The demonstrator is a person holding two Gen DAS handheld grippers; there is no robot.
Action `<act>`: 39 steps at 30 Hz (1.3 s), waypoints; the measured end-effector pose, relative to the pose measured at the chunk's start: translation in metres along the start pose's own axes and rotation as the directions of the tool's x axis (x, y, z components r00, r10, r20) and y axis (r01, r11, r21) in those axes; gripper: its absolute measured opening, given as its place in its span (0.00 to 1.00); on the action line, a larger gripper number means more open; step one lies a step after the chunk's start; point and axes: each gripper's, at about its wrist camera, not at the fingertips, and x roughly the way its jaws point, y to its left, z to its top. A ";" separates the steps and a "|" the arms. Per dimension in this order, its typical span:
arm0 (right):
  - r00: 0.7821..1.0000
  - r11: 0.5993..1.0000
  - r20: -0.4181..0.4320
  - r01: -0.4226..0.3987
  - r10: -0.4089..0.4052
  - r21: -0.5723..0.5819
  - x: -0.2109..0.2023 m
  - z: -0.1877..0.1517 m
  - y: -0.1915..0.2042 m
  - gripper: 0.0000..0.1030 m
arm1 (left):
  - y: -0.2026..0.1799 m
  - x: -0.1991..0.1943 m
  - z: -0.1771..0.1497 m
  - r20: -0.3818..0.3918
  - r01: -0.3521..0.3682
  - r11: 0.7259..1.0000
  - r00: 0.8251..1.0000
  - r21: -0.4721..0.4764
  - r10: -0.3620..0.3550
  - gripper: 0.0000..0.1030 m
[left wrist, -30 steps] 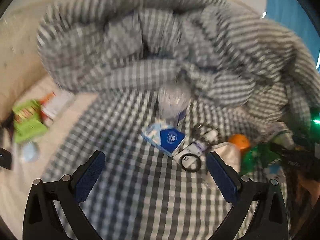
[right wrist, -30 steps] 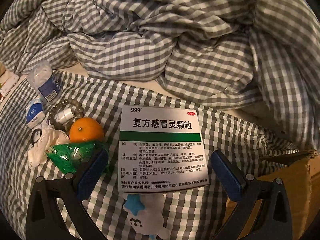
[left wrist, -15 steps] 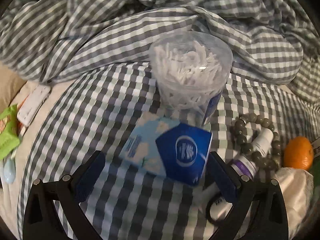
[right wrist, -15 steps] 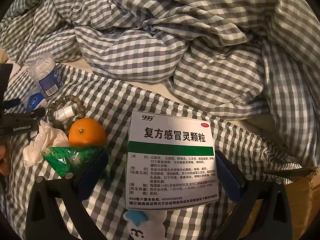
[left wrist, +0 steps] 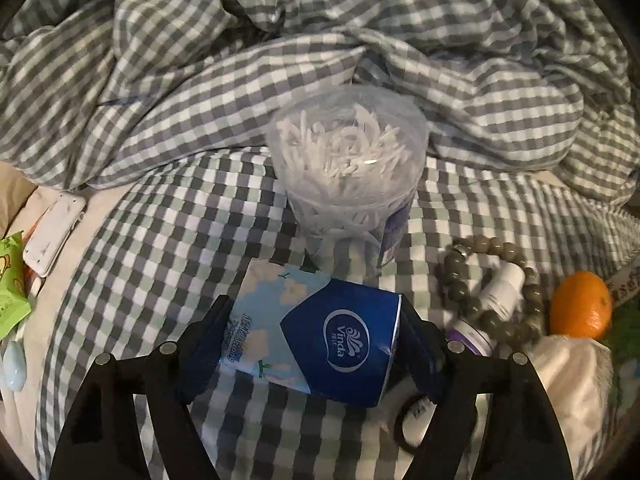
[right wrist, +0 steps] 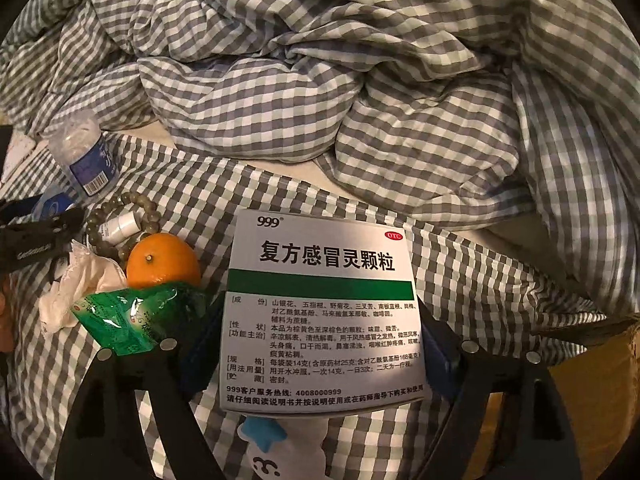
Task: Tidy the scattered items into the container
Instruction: 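Grasp the green-white medicine box with right tool while left tool grasps blue tissue pack, then carry both items over the box and release them inside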
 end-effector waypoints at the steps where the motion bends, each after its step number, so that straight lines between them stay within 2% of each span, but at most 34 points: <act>1: 1.000 1.000 0.004 -0.006 0.006 0.008 -0.002 0.000 0.000 0.80 | 0.001 -0.011 -0.002 0.013 0.005 1.000 1.000 0.000 -0.005 0.77; 4: 0.999 1.000 0.036 -0.015 0.014 0.019 -0.017 -0.001 0.000 0.79 | 0.005 -0.051 -0.008 0.067 0.023 1.000 0.997 -0.009 -0.022 0.77; 8: 0.990 0.994 0.126 -0.077 0.067 0.077 -0.057 -0.004 -0.003 0.79 | 0.012 -0.116 -0.008 0.143 0.076 0.997 0.987 -0.030 -0.071 0.77; 11: 0.974 0.985 0.199 -0.133 0.109 0.114 -0.095 -0.009 -0.010 0.79 | 0.004 -0.159 -0.001 0.194 0.103 0.994 0.976 -0.037 -0.094 0.77; 15: 0.944 0.973 0.302 -0.184 0.136 0.136 -0.155 -0.024 -0.026 0.79 | -0.005 -0.224 -0.008 0.269 0.115 0.993 0.957 -0.024 -0.104 0.77; 19: 0.917 0.970 0.379 -0.191 0.121 0.153 -0.214 -0.044 -0.053 0.79 | -0.020 -0.271 -0.010 0.301 0.165 0.986 0.941 -0.007 -0.155 0.77; 22: 0.908 0.974 0.412 -0.154 0.073 0.167 -0.252 -0.060 -0.076 0.79 | -0.038 -0.302 -0.014 0.337 0.190 0.982 0.923 0.016 -0.184 0.77; 25: 0.908 0.972 0.419 -0.116 0.020 0.204 -0.287 -0.084 -0.109 0.79 | -0.061 -0.325 -0.015 0.362 0.212 0.975 0.906 0.061 -0.220 0.77; 32: 0.912 0.956 0.388 0.011 -0.129 0.293 -0.333 -0.142 -0.172 0.79 | -0.120 -0.350 -0.023 0.370 0.253 0.959 0.885 0.129 -0.283 0.77; 36: 0.916 0.943 0.361 0.052 -0.176 0.328 -0.338 -0.162 -0.194 0.79 | -0.152 -0.356 -0.034 0.330 0.333 0.931 0.871 0.148 -0.364 0.77; 39: 0.932 0.935 0.311 0.073 -0.188 0.347 -0.321 -0.171 -0.204 0.80 | -0.175 -0.361 -0.044 0.315 0.342 0.921 0.867 0.184 -0.385 0.77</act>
